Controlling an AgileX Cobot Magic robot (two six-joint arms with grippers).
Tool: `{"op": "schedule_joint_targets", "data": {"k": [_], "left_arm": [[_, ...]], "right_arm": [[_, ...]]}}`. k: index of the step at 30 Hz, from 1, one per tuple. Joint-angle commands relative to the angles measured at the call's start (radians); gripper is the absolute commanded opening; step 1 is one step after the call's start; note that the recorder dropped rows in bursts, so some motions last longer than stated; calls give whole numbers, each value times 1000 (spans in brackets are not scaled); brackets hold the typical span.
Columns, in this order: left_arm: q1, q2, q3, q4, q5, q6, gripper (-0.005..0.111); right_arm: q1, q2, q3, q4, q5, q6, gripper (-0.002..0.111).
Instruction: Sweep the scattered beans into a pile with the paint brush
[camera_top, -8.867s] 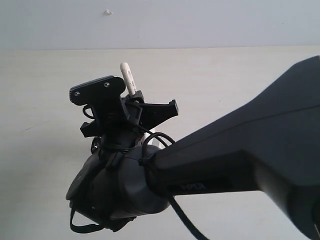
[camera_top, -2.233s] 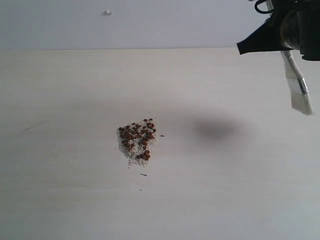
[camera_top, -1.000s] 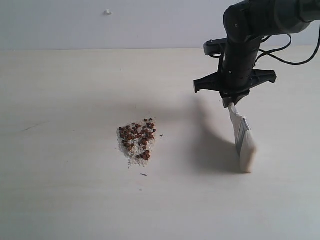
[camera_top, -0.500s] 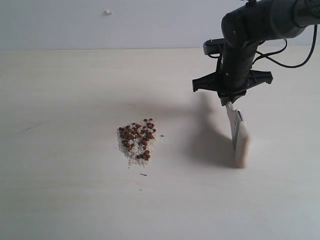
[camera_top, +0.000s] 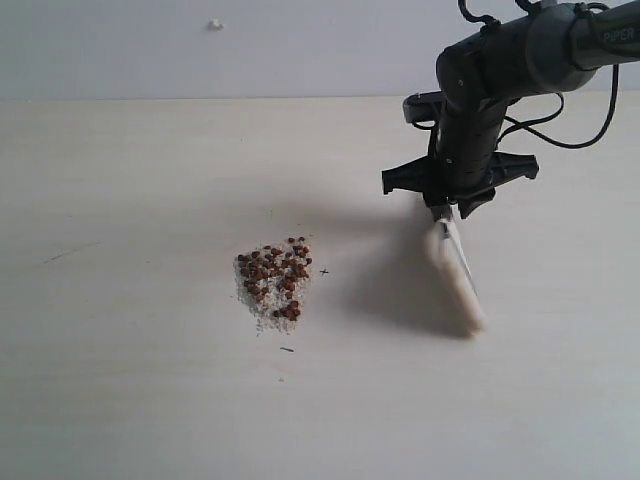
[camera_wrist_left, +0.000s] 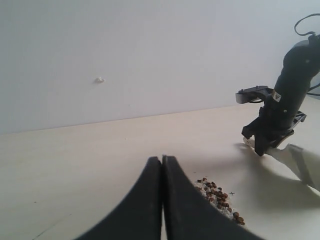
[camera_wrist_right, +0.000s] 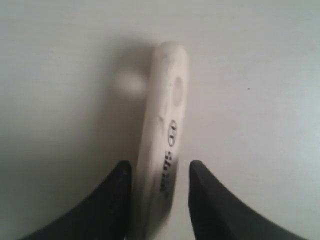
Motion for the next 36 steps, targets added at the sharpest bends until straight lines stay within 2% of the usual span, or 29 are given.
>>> {"op": "schedule_joint_targets", "data": {"k": [1,8,18,28,33,36], "left_arm": [[1,-7,3,2,-1,-4,0],[1,-7,3,2,-1,-4,0],[1,-7,3,2,-1,-4,0],[1,-7,3,2,-1,-4,0],[1,-7,3,2,-1,-4,0],[1,-7,3,2,-1,-4,0]], "right_arm": [[-4,4,-7,-17,-16,2,42],[-4,-2,-7,-17,-45,-66,42],[-4,-100,-7,-33,-144,-63,41],[-4,-182,7,-169,-216,104,38],[-4,-219,82,-342,-298,251,31],[-4,-249,141,-503,-353,411,23]]}}
